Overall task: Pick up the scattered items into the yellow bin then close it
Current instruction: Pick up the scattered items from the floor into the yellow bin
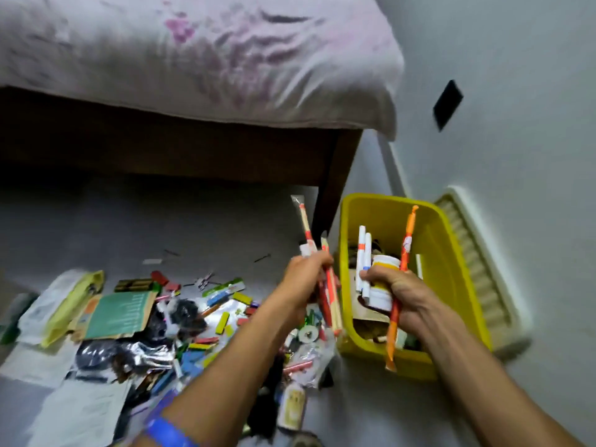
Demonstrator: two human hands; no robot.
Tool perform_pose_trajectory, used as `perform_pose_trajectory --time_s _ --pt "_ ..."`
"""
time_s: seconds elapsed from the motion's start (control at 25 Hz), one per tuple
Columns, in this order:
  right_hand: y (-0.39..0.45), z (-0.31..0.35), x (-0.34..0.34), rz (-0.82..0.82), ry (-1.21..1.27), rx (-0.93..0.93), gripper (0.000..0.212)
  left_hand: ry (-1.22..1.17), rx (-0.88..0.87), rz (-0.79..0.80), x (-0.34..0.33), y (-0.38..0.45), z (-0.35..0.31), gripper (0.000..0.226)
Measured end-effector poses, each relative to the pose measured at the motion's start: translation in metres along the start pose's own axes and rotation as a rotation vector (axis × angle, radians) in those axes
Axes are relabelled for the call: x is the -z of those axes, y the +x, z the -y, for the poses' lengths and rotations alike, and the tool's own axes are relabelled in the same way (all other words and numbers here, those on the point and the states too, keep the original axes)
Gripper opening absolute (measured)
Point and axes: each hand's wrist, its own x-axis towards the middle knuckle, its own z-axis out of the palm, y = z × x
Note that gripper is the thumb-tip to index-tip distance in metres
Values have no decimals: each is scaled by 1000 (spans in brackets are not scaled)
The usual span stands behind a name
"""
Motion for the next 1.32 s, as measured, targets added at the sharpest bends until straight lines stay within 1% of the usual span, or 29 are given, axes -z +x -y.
perform_pose_trajectory --time_s 0.08,0.12,0.16,0.2,0.24,0.28,0.32,0.36,0.4,0.44,0.48,0.56,0.64,0.68,0.72,0.76,0.8,0.84,0.88,0.92,0.96,1.0,1.04,1.08,1.12,1.2,1.24,1.32 --pt "6 23 32 -77 -59 17 17 0 79 33 -61 15 -15 16" --pt "8 32 44 -81 -62 19 17 18 132 59 -82 22 -19 25" --pt "12 39 48 -57 -43 17 16 33 167 94 -90 29 -20 40" --pt "14 46 58 -40 -8 17 17 52 184 136 -100 34 -18 55" --pt "18 50 64 -39 21 23 23 66 174 156 -101 35 -17 62" --pt "21 54 66 -53 26 35 31 68 151 140 -95 36 -15 63" --pt "25 52 68 -85 13 48 35 48 124 104 -87 35 -12 57" --pt "27 47 65 -111 -8 70 33 3 86 52 -77 33 -9 46" --pt "27 38 57 -119 -49 109 26 -53 48 -21 -62 29 -6 34" --pt "23 22 44 -114 -112 162 18 -108 24 -99 -44 24 1 30" --pt "18 5 29 -94 -174 233 14 -149 3 -164 -26 19 11 30" --pt "3 -32 -7 15 -225 358 15 -177 -16 -258 10 12 35 32" --pt "-11 -76 -36 135 -277 368 23 -118 30 -296 38 8 70 28" --pt "-14 -102 -49 163 -359 343 24 -68 72 -302 51 6 91 23" --pt "-8 -130 -57 145 -478 312 22 8 107 -309 66 8 114 18" --pt "-1 -156 -57 75 -619 278 19 124 123 -322 78 9 135 15" --pt "8 -176 -53 -39 -791 240 22 268 113 -340 88 11 155 12" --pt "18 -192 -47 -142 -930 177 37 413 87 -349 97 15 173 14" --pt "30 -206 -40 -209 -969 95 53 568 58 -343 102 18 189 21" --pt "38 -215 -33 -241 -923 35 65 739 25 -318 103 19 201 33" --pt "44 -222 -30 -247 -874 4 71 918 -8 -273 101 19 211 48" --pt "49 -230 -29 -253 -843 5 73 1073 -32 -230 98 19 220 62" --pt "52 -235 -31 -265 -825 17 71 1182 -65 -217 94 19 227 70" --pt "52 -239 -32 -274 -789 43 66 1229 -100 -231 92 19 232 72" --pt "51 -238 -35 -285 -745 76 61 1225 -125 -256 93 20 235 71" --pt "45 -232 -39 -266 -654 157 56 1078 -143 -289 97 22 235 68" --pt "41 -226 -41 -238 -611 182 53 947 -129 -306 100 23 230 66" --pt "26 -211 -45 -167 -542 242 49 575 -46 -362 108 19 212 68"
